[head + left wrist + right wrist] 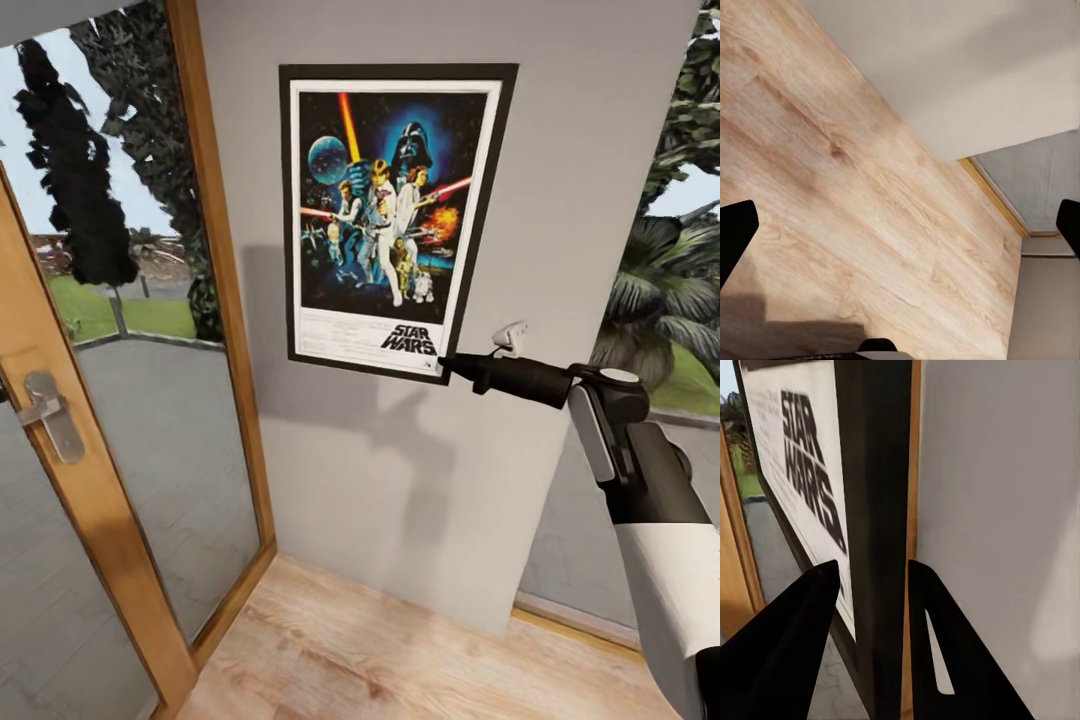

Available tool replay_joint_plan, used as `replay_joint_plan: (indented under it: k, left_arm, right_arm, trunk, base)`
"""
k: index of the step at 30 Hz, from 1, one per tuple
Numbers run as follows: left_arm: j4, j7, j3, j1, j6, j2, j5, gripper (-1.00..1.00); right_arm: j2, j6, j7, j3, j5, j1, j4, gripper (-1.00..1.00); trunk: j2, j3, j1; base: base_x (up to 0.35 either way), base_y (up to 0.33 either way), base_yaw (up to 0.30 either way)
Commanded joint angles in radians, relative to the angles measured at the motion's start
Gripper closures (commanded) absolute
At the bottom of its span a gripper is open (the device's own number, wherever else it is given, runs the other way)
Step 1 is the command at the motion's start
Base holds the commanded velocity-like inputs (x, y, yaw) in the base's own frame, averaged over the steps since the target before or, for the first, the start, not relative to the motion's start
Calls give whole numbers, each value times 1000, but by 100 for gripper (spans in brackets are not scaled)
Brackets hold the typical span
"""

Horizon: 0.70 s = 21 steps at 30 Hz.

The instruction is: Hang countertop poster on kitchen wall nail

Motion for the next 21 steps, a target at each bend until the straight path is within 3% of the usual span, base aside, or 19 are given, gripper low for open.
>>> replay_joint_plan:
  k: [1,12,21]
  left_arm:
    - [1,-2,8,0,-8,0,-10,-100]
    - [1,-1,9,0,-6,0,-10,-100]
    - [1,-1,9,0,-7,0,-10,-100]
  right_arm:
    - [-1,7,1,3,-8,0,0,100]
    - [-4,16,-4,4,-7,-20,4,100]
    - [-5,76,-53,4,-8,-58,10,100]
  trunk:
    - [-1,0,1]
    - [-1,0,1]
    - [-1,0,1]
  base:
    - [184,0,0]
    - [27,0,0]
    - [0,0,0]
